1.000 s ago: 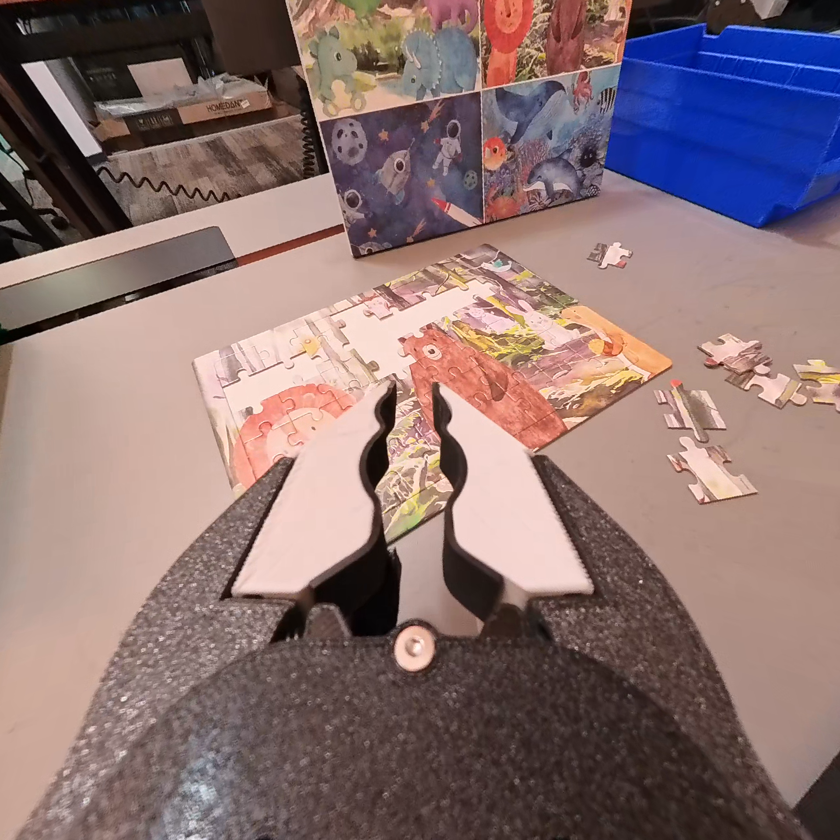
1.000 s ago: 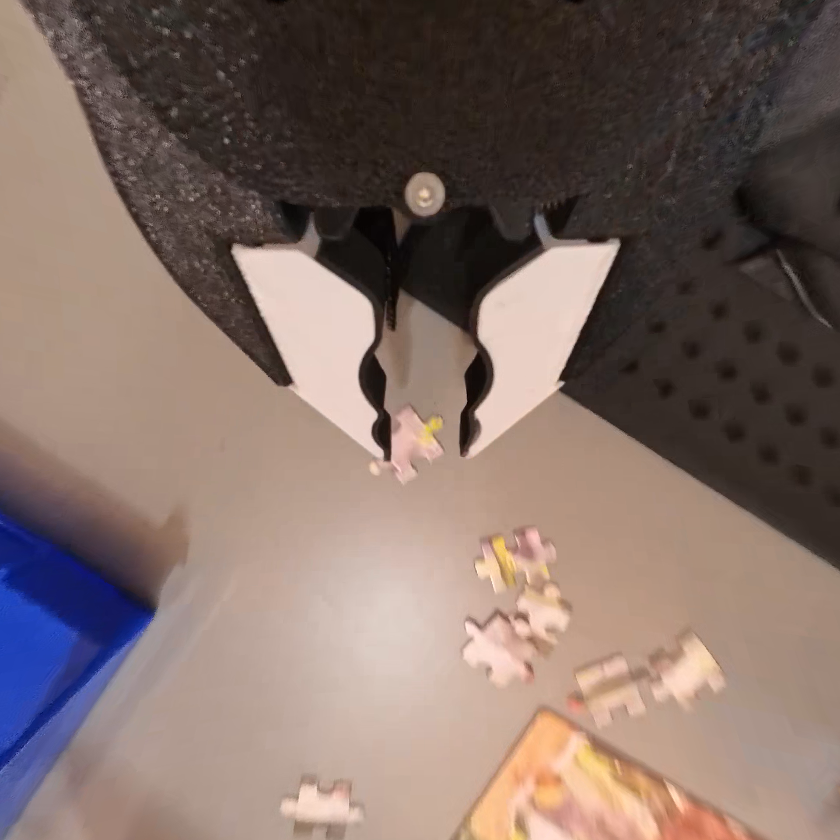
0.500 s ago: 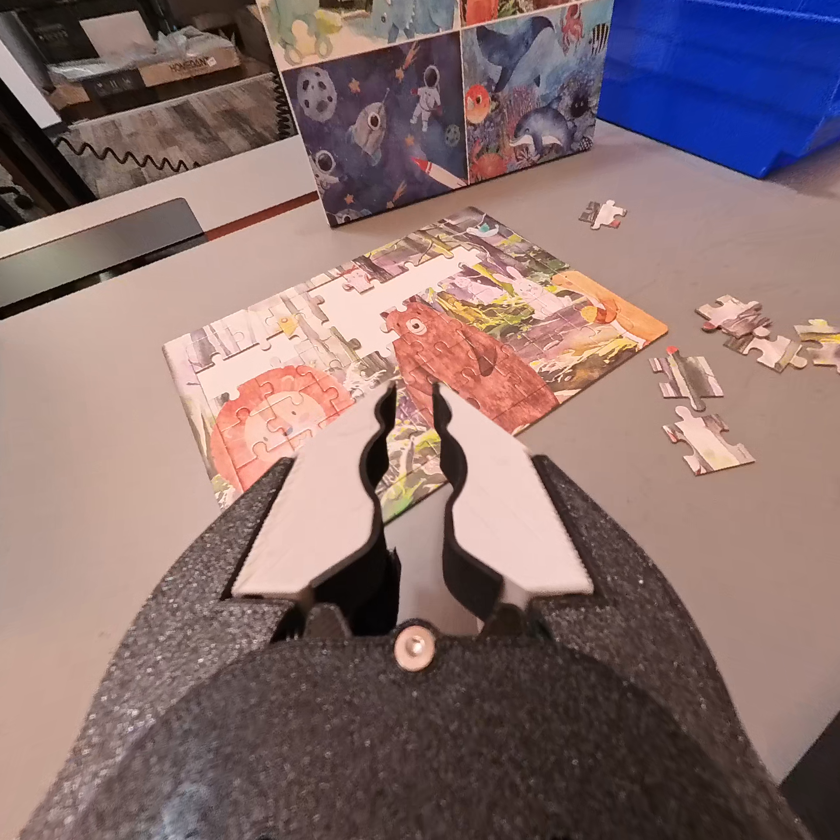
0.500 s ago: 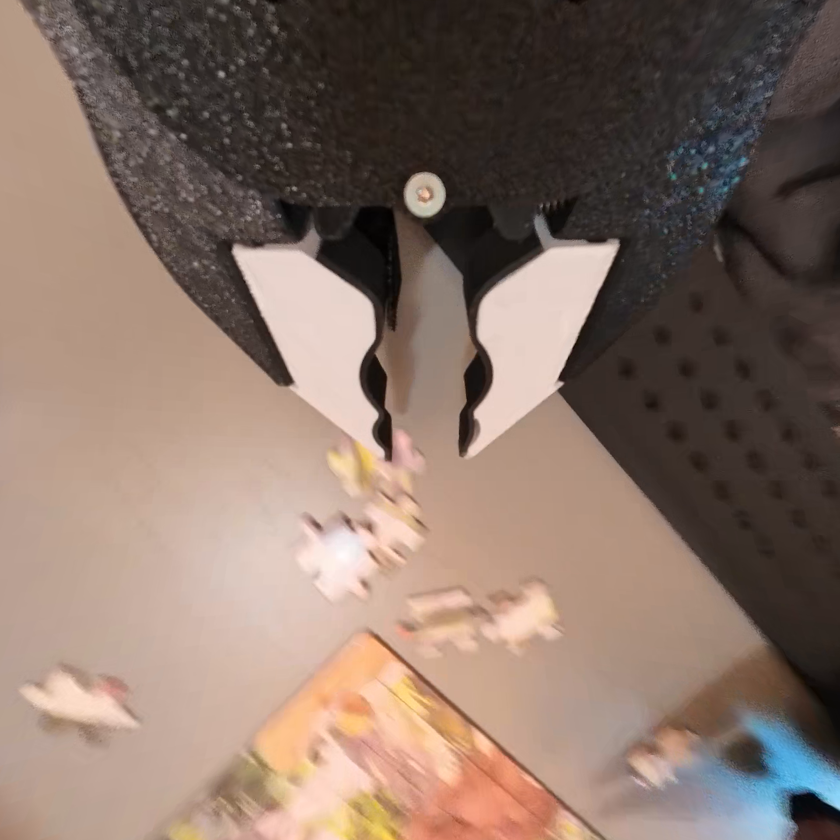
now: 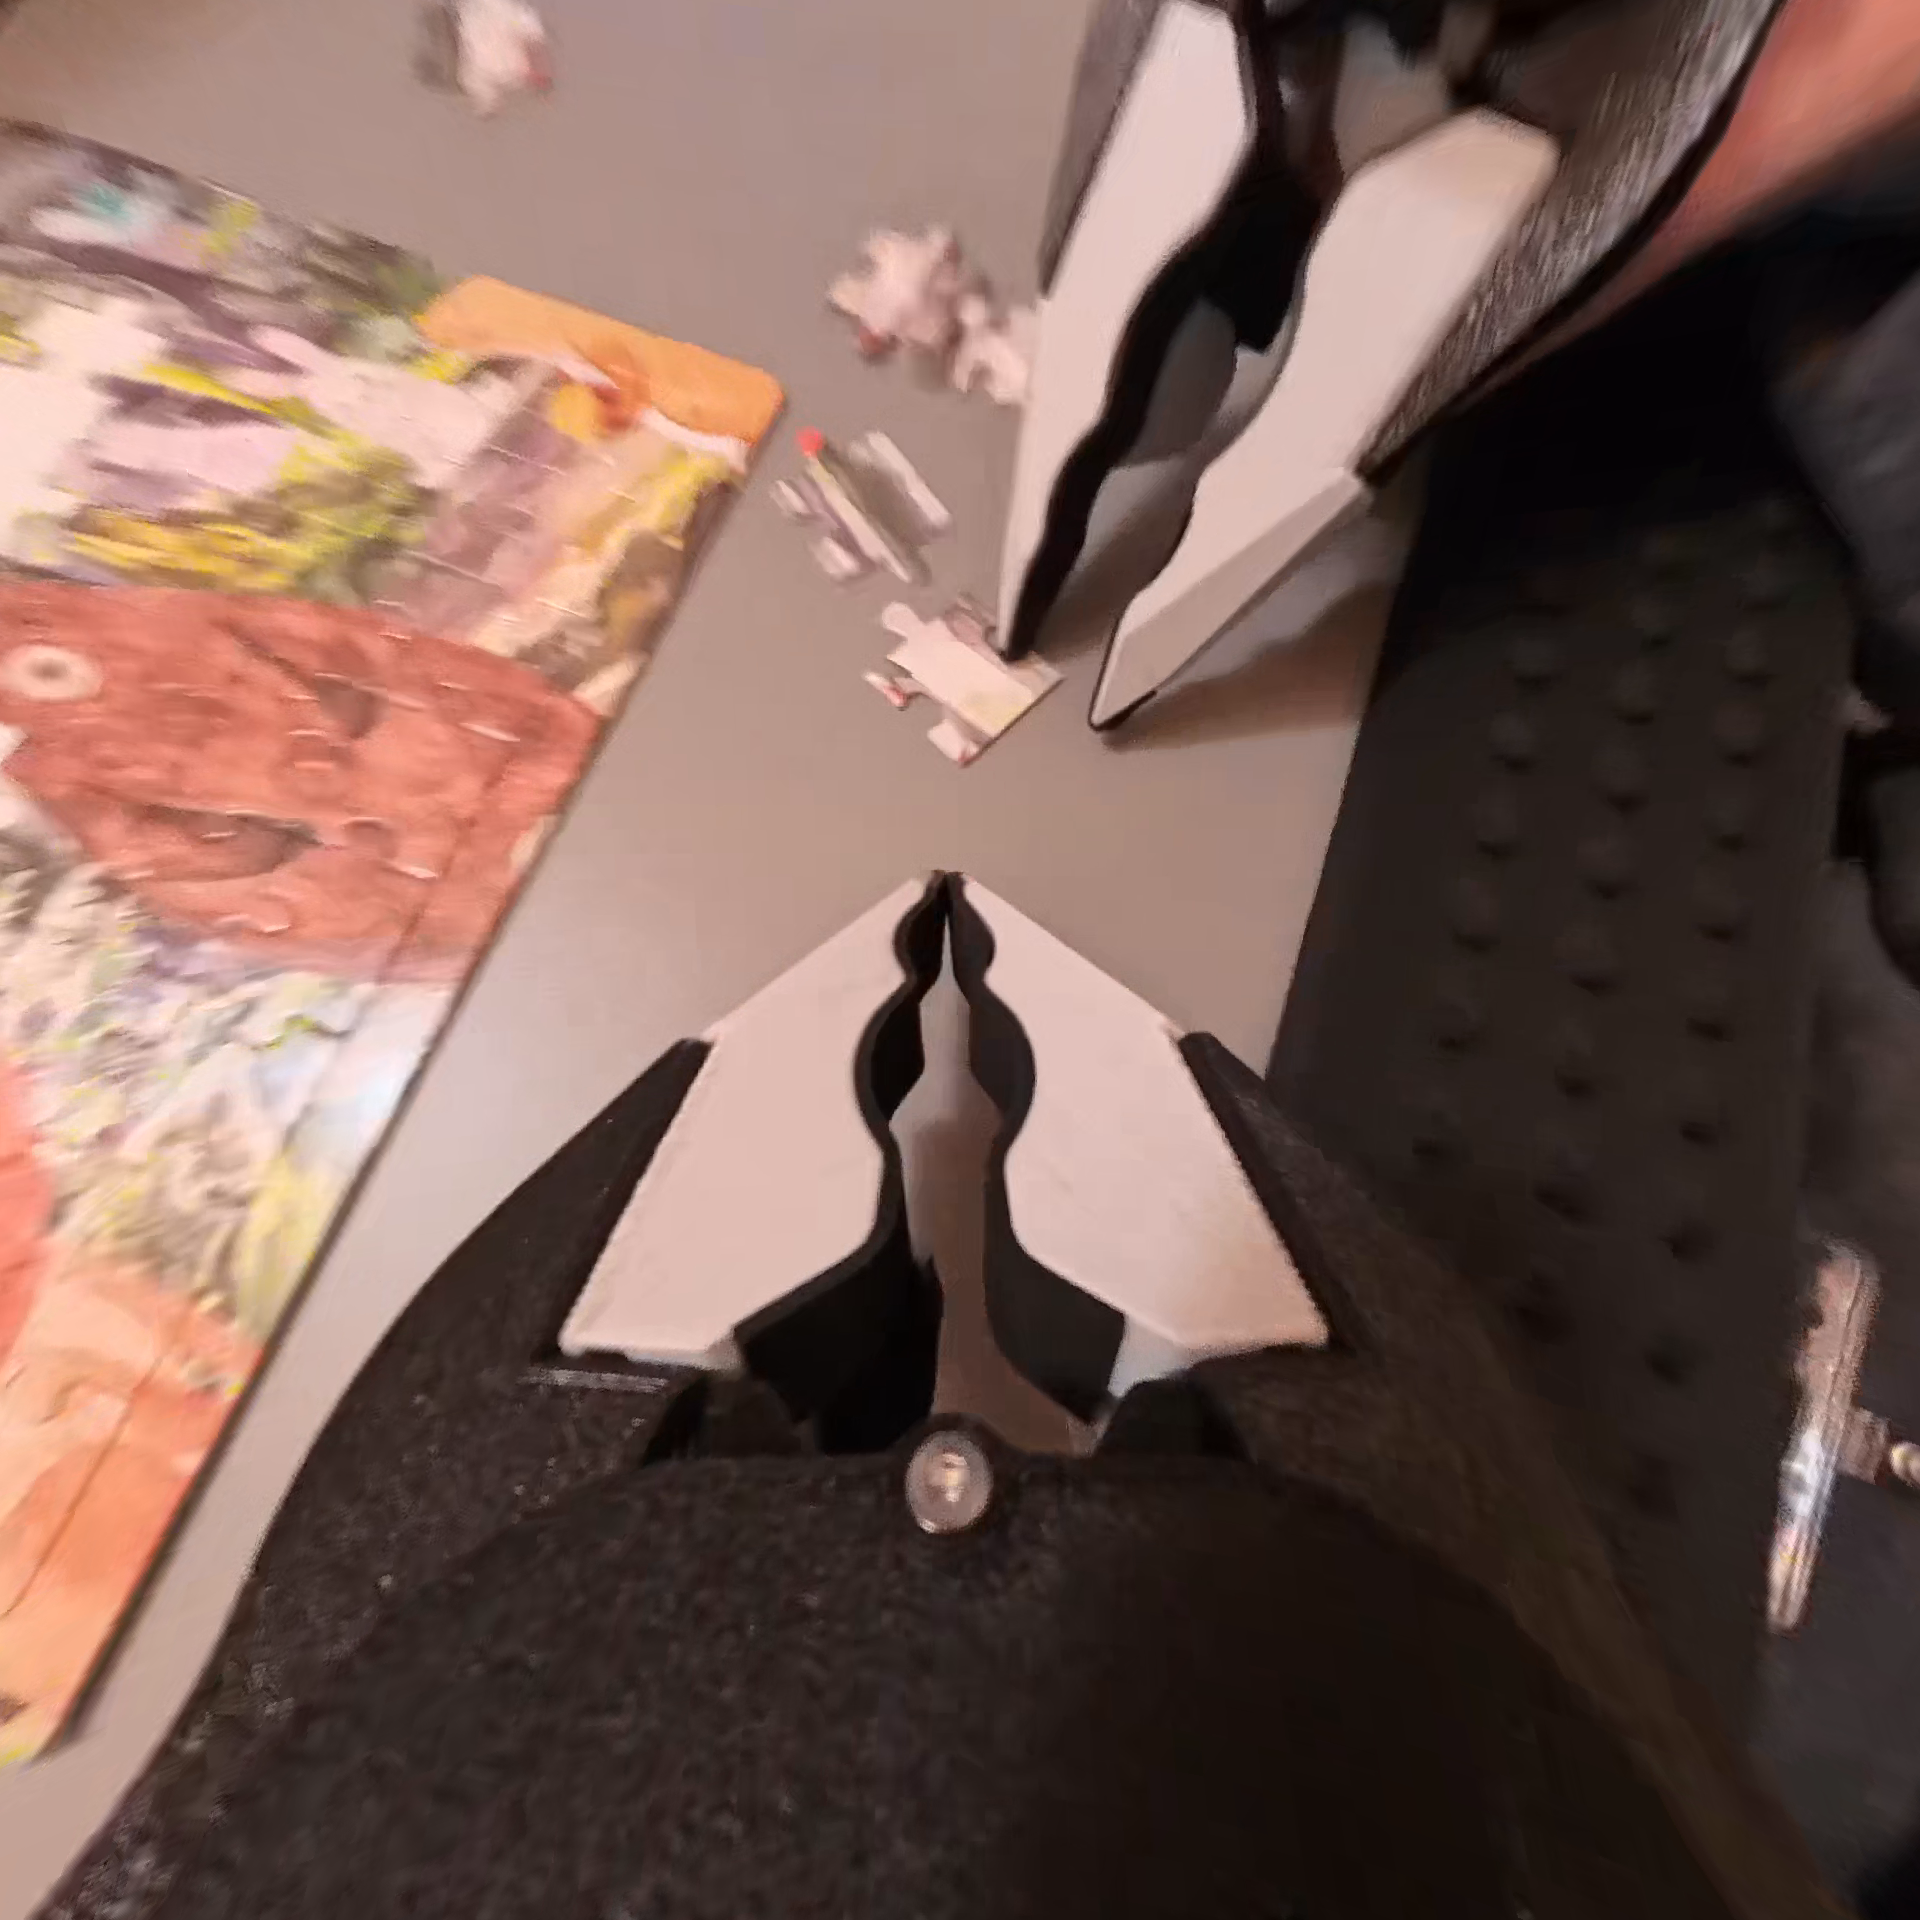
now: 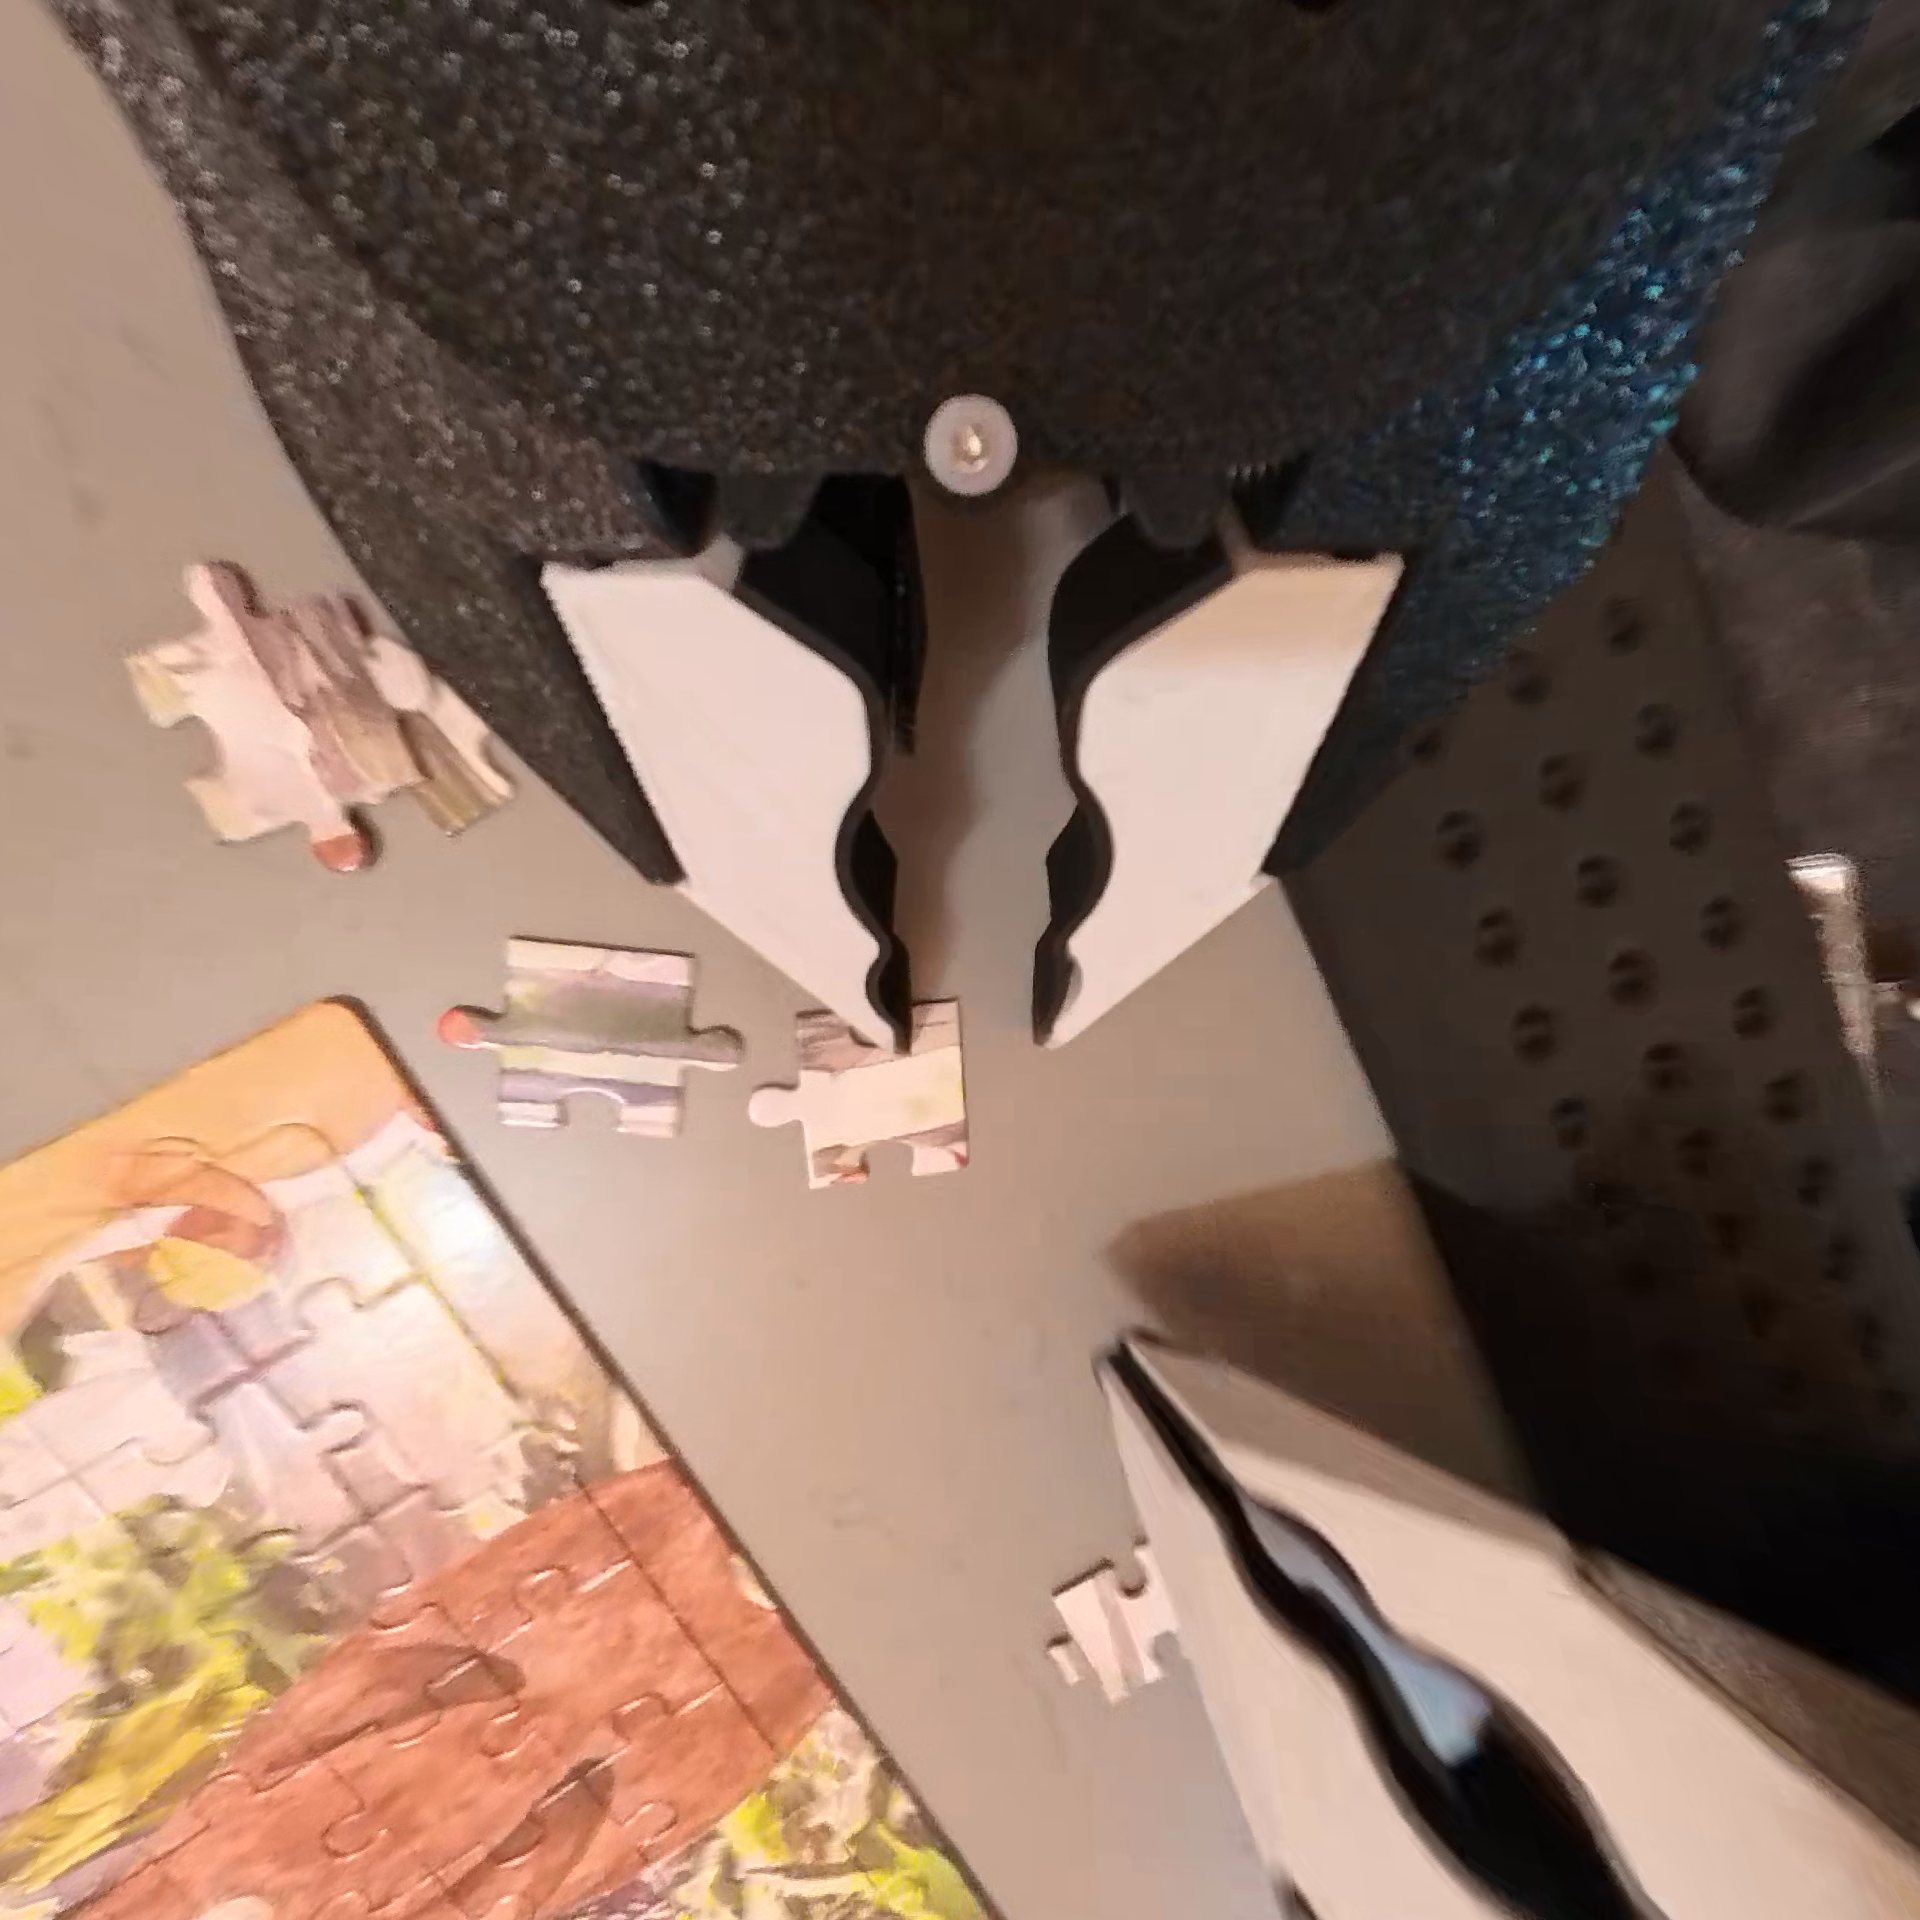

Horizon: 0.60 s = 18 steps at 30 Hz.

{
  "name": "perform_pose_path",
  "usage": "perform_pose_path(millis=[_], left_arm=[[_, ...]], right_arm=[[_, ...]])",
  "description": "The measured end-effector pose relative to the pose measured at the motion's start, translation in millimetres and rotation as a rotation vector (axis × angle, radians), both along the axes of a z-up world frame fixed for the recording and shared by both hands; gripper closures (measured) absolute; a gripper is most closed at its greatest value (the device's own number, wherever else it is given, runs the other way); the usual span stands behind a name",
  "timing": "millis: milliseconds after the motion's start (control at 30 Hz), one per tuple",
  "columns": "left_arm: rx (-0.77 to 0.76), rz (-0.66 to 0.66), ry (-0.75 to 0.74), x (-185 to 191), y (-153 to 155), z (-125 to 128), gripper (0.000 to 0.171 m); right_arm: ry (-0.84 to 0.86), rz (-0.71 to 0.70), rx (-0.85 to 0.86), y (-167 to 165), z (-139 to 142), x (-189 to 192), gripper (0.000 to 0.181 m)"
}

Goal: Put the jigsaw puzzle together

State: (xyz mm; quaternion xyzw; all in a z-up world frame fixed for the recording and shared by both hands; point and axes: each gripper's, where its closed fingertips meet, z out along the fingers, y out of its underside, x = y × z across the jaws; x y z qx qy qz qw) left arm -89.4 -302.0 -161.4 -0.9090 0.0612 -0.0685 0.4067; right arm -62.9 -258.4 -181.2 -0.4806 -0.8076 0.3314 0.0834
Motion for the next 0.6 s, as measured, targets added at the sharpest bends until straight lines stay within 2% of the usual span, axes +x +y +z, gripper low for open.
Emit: perform_pose_path(millis=[100, 167, 400, 500, 600], left_arm=[[-0.075, -0.064, 0.029, 16, 2, -21, 0.171], [-0.071, -0.07, 0.019, 20, 5, -21, 0.171], [-0.049, 0.042, 0.064, -2, 13, -22, 0.171], [-0.041, 0.063, 0.099, -8, 10, -21, 0.171], [-0.045, 0.007, 0.034, 4, 1, -17, 0.171]], right_arm=[[-0.012, 0.046, -0.034, -22, 0, 1, 0.159], [-0.011, 0.088, -0.032, -34, 0, 1, 0.159], [-0.02, 0.124, -0.053, -55, 1, -1, 0.155], [0.028, 0.103, -0.025, -43, 12, -1, 0.156], [0.061, 0.02, -0.009, -14, 16, -3, 0.156]])
